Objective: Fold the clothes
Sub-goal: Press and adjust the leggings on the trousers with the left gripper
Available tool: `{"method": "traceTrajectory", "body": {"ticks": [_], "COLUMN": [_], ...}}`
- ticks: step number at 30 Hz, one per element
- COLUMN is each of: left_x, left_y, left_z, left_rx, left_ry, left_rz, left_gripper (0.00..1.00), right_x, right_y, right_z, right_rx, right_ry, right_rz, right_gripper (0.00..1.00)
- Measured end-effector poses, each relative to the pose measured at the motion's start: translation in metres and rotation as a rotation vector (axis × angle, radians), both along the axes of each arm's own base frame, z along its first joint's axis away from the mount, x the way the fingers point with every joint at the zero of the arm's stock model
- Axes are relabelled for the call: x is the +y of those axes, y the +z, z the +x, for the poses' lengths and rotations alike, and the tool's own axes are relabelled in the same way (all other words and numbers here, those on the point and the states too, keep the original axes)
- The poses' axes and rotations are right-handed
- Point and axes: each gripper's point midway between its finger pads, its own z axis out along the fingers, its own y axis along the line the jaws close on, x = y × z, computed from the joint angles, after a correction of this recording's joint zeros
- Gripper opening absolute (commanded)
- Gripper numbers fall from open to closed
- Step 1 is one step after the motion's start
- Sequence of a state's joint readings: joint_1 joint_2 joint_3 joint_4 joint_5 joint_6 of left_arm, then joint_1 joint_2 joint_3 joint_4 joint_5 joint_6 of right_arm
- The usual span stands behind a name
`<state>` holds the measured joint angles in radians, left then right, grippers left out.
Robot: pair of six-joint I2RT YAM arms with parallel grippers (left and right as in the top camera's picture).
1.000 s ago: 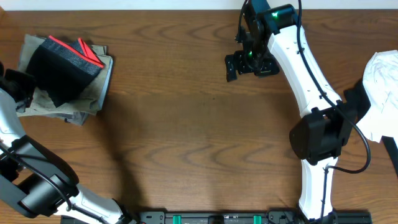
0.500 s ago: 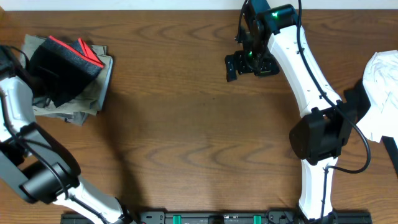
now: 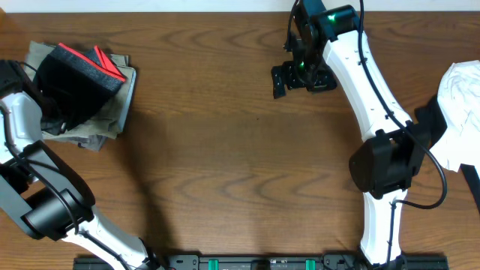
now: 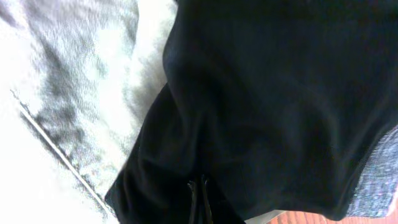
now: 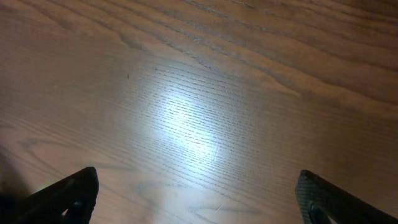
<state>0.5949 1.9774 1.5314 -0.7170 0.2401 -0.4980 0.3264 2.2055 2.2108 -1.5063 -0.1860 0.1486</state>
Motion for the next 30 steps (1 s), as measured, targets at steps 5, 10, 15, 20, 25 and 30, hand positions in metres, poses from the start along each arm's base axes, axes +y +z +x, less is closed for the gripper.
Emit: {"method": "traceTrajectory", "body": {"ticks": [5,10,15,20,25,30], "left_x": [-0.003,-0.017,-0.051,-0.093,-0.103,-0.096], "left_y": [-0.015,-0.037,-0.038,-0.038,-0.036,-0.005], "left_z": [0.003,0.023,0.044,0.060,0.060,0.057], "left_rx": [0.014,-0.028,-0.073,-0.086,-0.087,-0.139], "left_ry": [0.006,-0.029,-0.112,-0.206,-0.224,-0.223], "left_rz": [-0.020,-0.093,-0.153,-0.190,-0.214,-0.181], "left_gripper": [0.06,0.06,0.06,0.06,0.06,0.06], "right_x": [0.000,0.000,0.000,0.000,0.000,0.001], "right_y": [0.000,0.000,0.000,0.000,0.000,0.000], "right_z": [0.000,0.000,0.000,0.000,0.000,0.002], "right_rx": [0.000,0.000,0.000,0.000,-0.001,-0.008], "right_ry": [0.000,0.000,0.000,0.000,0.000,0.000], "right_rz": [0.000,0.000,0.000,0.000,0.000,0.002], "right_gripper": [0.99,0.99,0.99,0.99,0.99,0.99]}}
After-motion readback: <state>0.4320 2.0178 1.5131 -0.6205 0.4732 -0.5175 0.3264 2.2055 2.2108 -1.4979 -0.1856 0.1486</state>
